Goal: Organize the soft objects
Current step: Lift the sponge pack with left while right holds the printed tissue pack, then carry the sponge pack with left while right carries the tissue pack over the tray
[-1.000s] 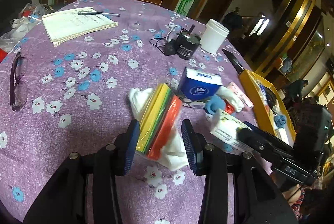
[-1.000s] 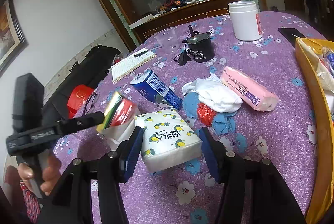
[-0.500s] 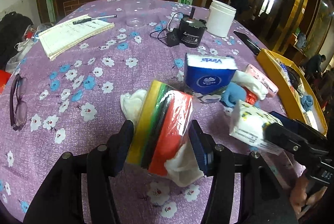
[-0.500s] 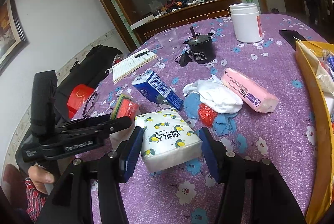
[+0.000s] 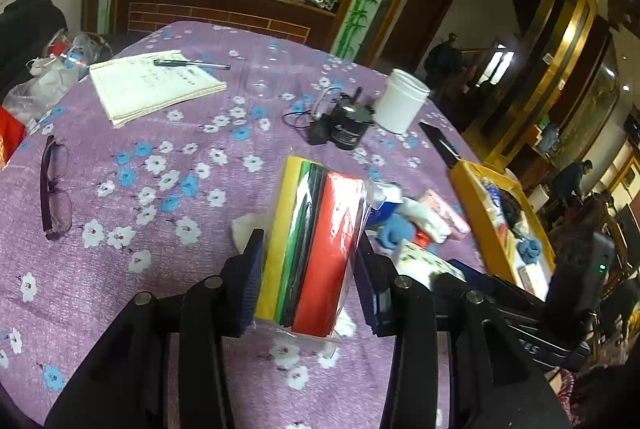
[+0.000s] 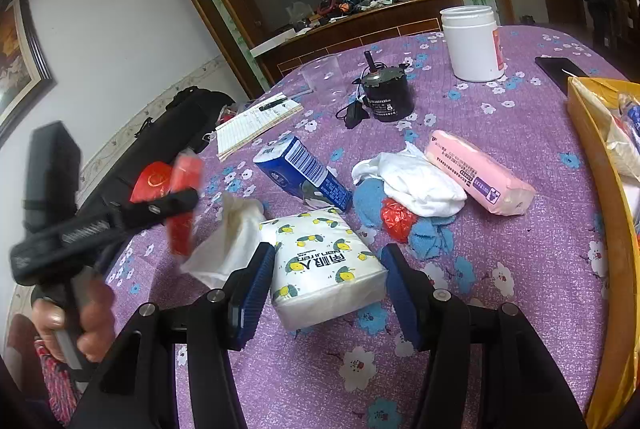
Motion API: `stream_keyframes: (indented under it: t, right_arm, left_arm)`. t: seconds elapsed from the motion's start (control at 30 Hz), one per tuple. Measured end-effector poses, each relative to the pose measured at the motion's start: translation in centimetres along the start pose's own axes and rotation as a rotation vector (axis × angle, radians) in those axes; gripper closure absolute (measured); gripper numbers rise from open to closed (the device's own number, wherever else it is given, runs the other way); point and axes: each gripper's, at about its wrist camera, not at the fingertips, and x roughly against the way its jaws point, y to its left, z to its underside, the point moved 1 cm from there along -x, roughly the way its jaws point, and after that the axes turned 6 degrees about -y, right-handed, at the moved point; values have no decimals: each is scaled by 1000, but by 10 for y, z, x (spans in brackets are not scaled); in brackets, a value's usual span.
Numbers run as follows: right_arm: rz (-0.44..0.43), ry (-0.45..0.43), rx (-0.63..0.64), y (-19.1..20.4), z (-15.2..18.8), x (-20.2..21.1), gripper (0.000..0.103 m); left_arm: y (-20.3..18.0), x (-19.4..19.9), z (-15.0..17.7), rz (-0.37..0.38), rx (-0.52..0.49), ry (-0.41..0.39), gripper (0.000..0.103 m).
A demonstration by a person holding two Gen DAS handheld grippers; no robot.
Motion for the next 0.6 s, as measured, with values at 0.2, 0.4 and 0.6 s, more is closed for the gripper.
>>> stream_keyframes:
  t: [0.2,0.4,0.6]
  right_arm:
    - [10,-26,8,1,-1,5,46]
    - [44,-96,-1,-2,-5,20,46]
    - [81,-187,-25,-12,-14,51,46]
  left_arm:
    - [-28,-9,7,33,-51,30,63]
    - [-59,-12,11,68,-105,46,63]
    - [-103,-17,12,131,-162,69,63]
